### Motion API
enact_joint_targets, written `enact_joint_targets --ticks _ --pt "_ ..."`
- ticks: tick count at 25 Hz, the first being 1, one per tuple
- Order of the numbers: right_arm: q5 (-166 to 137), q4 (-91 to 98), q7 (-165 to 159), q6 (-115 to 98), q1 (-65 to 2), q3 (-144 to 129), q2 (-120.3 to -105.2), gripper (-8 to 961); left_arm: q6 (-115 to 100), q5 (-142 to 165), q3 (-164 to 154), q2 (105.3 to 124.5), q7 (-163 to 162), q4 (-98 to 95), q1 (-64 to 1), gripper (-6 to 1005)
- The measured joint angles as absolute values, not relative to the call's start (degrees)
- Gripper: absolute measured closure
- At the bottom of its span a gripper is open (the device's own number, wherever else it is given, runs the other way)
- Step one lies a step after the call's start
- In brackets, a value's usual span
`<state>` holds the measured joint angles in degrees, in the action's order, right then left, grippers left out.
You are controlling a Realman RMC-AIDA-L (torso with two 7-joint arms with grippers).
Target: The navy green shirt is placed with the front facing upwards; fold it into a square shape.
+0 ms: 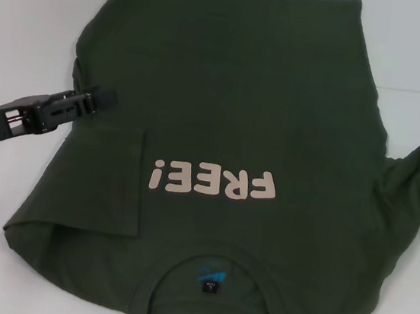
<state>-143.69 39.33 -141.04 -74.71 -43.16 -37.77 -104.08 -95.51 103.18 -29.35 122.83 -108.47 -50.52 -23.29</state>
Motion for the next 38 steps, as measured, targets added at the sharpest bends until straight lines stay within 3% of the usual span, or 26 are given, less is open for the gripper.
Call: enact_joint_targets --ticks 7,16,38 --pt "-143.7 39.6 -141.7 -76.3 -43.1 -37.3 -102.98 931 -95.6 103.2 -29.4 122.72 -108.6 -50.5 -23.3 477" --pt "-141.6 40.6 -142.9 -80.1 -43.7 -34.7 -102.80 914 -95.6 103.2 -29.4 122.69 -109.0 -50.6 -23.3 482" --pt "-135.6 32.6 -146.9 -75.0 -46.7 -35.7 -108.40 871 -95.0 101.8 -29.2 123.05 -108.7 -50.3 -23.2 496"
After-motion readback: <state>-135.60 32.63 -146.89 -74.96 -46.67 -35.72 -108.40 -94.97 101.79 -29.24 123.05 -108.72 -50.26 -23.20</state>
